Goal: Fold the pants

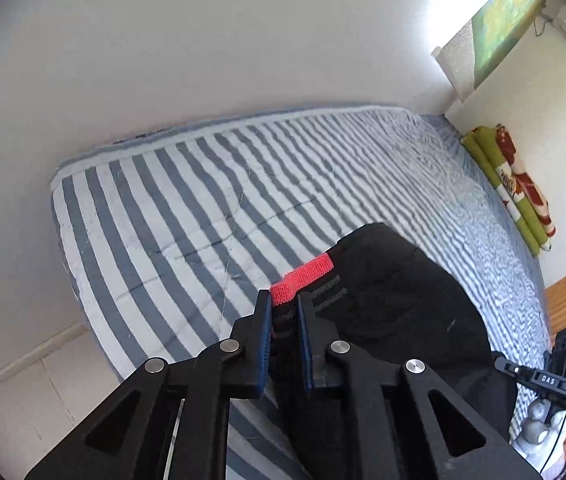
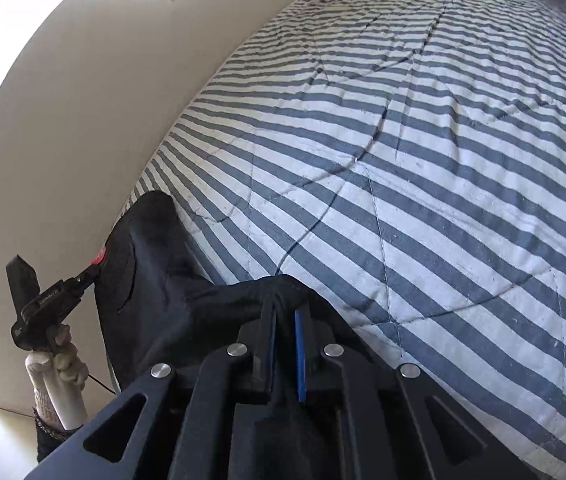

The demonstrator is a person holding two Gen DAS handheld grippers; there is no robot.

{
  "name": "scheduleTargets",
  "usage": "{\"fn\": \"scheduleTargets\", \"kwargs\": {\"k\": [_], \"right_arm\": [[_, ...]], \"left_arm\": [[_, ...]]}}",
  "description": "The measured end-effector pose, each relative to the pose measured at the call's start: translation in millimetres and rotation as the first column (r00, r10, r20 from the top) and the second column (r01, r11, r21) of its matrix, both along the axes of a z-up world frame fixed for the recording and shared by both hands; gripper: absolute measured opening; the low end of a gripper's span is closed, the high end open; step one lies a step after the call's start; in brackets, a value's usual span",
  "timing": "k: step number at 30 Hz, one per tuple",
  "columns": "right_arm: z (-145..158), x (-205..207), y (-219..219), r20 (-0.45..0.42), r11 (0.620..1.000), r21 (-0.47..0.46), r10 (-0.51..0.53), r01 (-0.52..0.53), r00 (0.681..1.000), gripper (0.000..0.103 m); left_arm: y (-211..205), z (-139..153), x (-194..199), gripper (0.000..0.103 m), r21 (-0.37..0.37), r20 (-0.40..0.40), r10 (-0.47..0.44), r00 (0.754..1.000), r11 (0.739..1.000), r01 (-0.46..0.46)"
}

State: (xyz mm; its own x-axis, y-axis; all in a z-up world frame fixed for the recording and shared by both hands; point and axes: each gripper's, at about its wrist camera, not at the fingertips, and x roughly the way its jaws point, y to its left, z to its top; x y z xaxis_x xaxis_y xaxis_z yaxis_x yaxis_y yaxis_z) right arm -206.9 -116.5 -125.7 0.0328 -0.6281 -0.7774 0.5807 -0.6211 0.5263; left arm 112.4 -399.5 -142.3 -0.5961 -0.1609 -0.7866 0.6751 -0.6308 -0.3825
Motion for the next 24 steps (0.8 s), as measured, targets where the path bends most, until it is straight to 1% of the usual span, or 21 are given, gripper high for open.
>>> {"fn": "scheduleTargets", "kwargs": {"k": [2,3,4,5,6,7,8,9,11,13,14,16,17,19,20,22,23,24], "right_arm": [[-14,-3,-5,0.023,0.999,0.046,-0.004,0.003,1.000,0.007],[-17,-3,-3,0.027,0.998,0.063,-0.002,0.000,1.000,0.008],[-18,-2,-4,0.037,0.997,0.076,0.007,-0.010,0.999,0.009],[-15,-2,-3,0.050,0.996,0.084,0.011,-0.015,0.999,0.010],[-7,-1,4,0.058,0.997,0.082,0.007,-0.012,0.998,0.010],[4,0,15,0.045,0.997,0.075,0.001,-0.005,0.999,0.011],[19,2,30,0.022,0.997,0.071,-0.008,0.006,1.000,0.011],[36,4,49,0.001,0.998,0.059,-0.021,0.021,1.000,0.013],[68,14,91,-0.037,0.999,0.023,-0.048,0.049,0.998,0.014],[97,32,144,-0.078,0.996,0.001,-0.090,0.091,0.993,0.015],[107,42,170,-0.093,0.993,0.003,-0.116,0.117,0.989,0.015],[118,70,229,-0.124,0.985,0.008,-0.168,0.170,0.978,0.015],[118,81,258,-0.126,0.980,0.022,-0.196,0.200,0.972,0.015],[109,108,310,-0.116,0.959,0.053,-0.271,0.279,0.956,0.015],[100,120,330,-0.104,0.949,0.066,-0.300,0.308,0.948,0.015],[77,143,367,-0.056,0.932,0.086,-0.350,0.353,0.935,0.015],[62,152,380,-0.017,0.926,0.091,-0.367,0.367,0.930,0.015],[49,159,388,0.011,0.921,0.098,-0.380,0.377,0.925,0.015]], "left_arm": [[3,-13,-8,0.020,0.008,0.063,-0.031,0.998,0.999,0.031],[3,-10,-9,0.024,-0.002,0.077,-0.028,0.997,1.000,0.028],[5,-4,-7,0.034,-0.011,0.091,-0.016,0.996,1.000,0.017],[6,6,-3,0.038,-0.022,0.073,0.002,0.997,1.000,-0.001],[-4,11,14,0.039,-0.033,0.049,0.020,0.999,0.999,-0.018],[-1,21,19,0.040,-0.045,0.033,0.029,0.999,0.999,-0.028],[6,32,23,0.040,-0.059,0.012,0.015,1.000,0.998,-0.014],[16,43,25,0.040,-0.076,-0.010,-0.021,1.000,0.997,0.020],[51,63,26,0.040,-0.107,-0.034,-0.118,0.992,0.988,0.113],[99,78,27,0.040,-0.131,-0.051,-0.242,0.969,0.963,0.234],[127,85,13,0.040,-0.138,-0.050,-0.308,0.950,0.944,0.299],[187,88,7,0.040,-0.146,-0.046,-0.446,0.894,0.888,0.436],[218,89,-2,0.040,-0.143,-0.044,-0.513,0.857,0.852,0.503],[292,79,-19,0.040,-0.133,-0.031,-0.643,0.765,0.761,0.635],[328,75,-22,0.040,-0.129,-0.017,-0.698,0.715,0.711,0.691],[398,66,-21,0.040,-0.110,0.005,-0.802,0.597,0.593,0.798],[433,63,-17,0.040,-0.104,0.019,-0.844,0.537,0.532,0.840],[464,57,-17,0.040,-0.100,0.036,-0.875,0.483,0.478,0.873]]}}
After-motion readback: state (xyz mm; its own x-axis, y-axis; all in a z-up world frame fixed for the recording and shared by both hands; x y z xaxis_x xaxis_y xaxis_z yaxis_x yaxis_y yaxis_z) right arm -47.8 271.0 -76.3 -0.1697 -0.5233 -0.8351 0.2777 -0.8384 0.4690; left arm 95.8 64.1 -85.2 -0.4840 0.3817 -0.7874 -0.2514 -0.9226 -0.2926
